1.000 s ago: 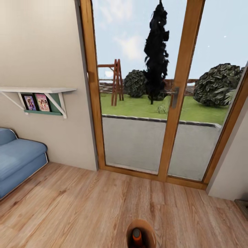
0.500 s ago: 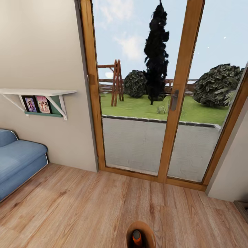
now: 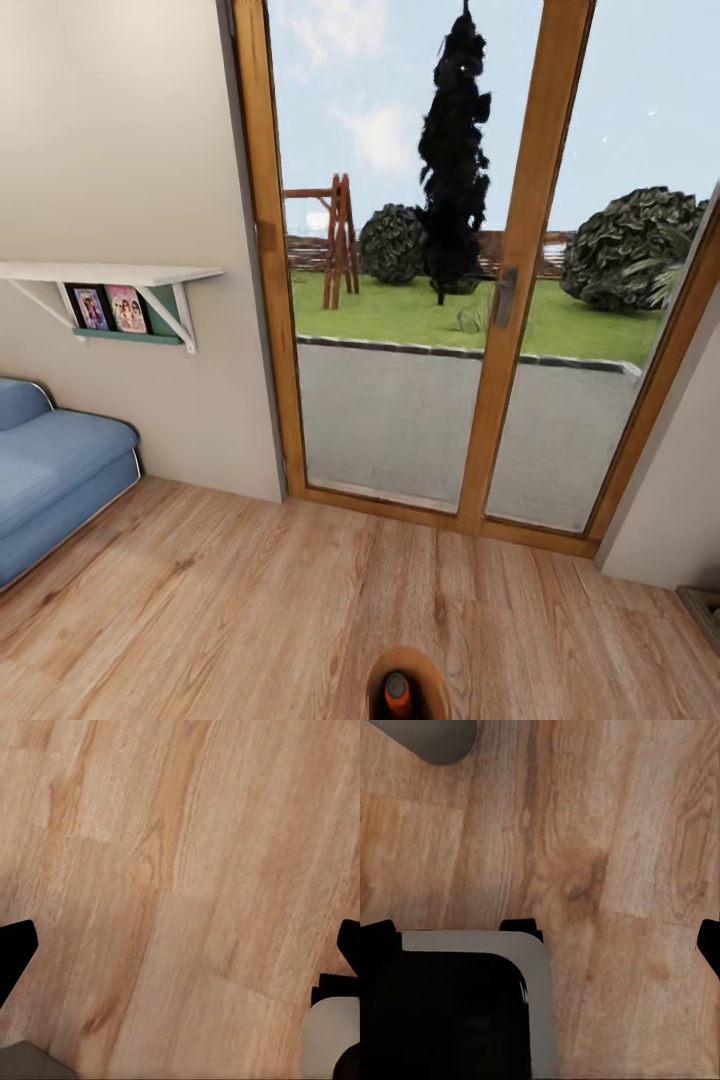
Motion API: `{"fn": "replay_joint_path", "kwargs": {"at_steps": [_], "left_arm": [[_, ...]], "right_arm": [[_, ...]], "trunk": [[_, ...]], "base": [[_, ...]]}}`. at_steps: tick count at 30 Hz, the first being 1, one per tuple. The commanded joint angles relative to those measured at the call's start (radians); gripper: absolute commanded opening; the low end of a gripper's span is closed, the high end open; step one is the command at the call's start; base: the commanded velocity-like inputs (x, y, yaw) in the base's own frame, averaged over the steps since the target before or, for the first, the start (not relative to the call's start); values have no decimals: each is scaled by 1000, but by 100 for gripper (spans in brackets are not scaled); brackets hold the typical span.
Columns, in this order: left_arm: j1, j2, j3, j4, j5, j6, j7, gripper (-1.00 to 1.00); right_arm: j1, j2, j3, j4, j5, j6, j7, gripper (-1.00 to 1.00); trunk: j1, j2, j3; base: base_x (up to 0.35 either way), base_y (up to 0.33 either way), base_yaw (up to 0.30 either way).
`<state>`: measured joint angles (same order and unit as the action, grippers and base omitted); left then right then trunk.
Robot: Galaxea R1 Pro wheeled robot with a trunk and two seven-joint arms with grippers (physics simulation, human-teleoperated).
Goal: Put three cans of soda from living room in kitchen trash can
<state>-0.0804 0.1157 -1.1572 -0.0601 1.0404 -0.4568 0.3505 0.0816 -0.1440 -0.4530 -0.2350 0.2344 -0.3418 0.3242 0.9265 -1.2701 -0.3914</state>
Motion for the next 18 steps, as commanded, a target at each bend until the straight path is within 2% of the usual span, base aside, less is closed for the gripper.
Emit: {"fn": "replay_joint_path", "kwargs": {"at_steps": [1, 4, 5, 8, 13, 18], "left_arm": [[1, 1, 0, 0, 0, 0, -5, 100], [5, 3, 1, 1, 2, -2, -29, 100], [6, 3, 2, 1, 3, -4, -44, 100], [6, 4, 3, 0, 9, -4, -49, 100], [7, 5, 2, 0, 43, -9, -55, 100], [7, 1, 1, 0, 52, -10, -66, 100]], "right_arm": [[0, -1, 0, 12, 0, -1, 0, 100], [0, -6, -1, 53, 0, -5, -1, 100], [0, -14, -1, 76, 0, -6, -2, 100], [0, -19, -1, 84, 0, -7, -2, 100], [0, -22, -1, 91, 0, -7, -2, 100], [0, -29, -1, 92, -1, -7, -2, 100]], "trunk": [[-4, 7, 3], [-15, 28, 13], [-19, 35, 16], [-31, 56, 25], [-50, 91, 41], [-69, 126, 57]], "base": [[0, 0, 0], [0, 0, 0], [0, 0, 0], [0, 0, 0], [0, 0, 0], [0, 0, 0]]}}
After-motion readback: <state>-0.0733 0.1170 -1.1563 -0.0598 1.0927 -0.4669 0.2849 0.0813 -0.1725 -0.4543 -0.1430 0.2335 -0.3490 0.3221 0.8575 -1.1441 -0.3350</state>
